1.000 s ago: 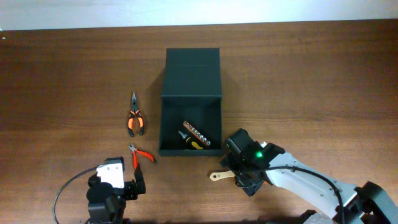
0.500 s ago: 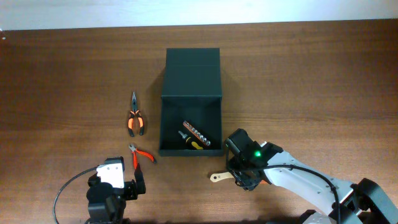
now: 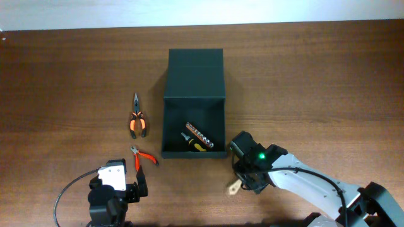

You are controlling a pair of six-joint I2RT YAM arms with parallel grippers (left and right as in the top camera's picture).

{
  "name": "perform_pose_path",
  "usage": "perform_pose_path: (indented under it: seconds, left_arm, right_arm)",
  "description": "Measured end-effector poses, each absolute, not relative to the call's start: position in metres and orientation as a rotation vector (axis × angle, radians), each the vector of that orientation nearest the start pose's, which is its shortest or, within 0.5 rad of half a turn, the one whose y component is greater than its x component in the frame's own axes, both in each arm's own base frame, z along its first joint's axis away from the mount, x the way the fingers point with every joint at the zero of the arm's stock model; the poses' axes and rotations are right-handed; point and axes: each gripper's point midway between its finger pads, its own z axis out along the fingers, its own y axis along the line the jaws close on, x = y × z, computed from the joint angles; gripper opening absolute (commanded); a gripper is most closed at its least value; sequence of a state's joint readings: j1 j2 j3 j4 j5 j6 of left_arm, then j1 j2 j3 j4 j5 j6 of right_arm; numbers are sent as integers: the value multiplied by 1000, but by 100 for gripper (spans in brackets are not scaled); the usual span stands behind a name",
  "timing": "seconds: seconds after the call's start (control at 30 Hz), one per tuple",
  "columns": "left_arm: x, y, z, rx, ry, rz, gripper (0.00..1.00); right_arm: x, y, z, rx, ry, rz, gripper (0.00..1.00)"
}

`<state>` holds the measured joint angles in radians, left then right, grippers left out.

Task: Pack container
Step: 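Grasp the scraper by its wooden handle with the right gripper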

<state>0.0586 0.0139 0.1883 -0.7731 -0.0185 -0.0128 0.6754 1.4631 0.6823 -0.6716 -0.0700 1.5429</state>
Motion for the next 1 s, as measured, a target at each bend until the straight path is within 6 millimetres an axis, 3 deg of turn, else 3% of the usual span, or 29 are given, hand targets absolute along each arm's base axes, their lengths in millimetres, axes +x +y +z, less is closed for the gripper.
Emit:
perform_pose_path:
  seconds: [0.27,0.53,1.0]
  left_arm:
    - [189,14,80,-88,2168,46,99]
    - [189,14,80,-88,2168,46,99]
    - [189,14,80,-88,2168,46,99]
  right_arm:
    - [179,159,4,1310,2852,226,6]
    - [177,157,2,1274,2872,209,26]
    - [174,150,-1,1265,2877,161,27]
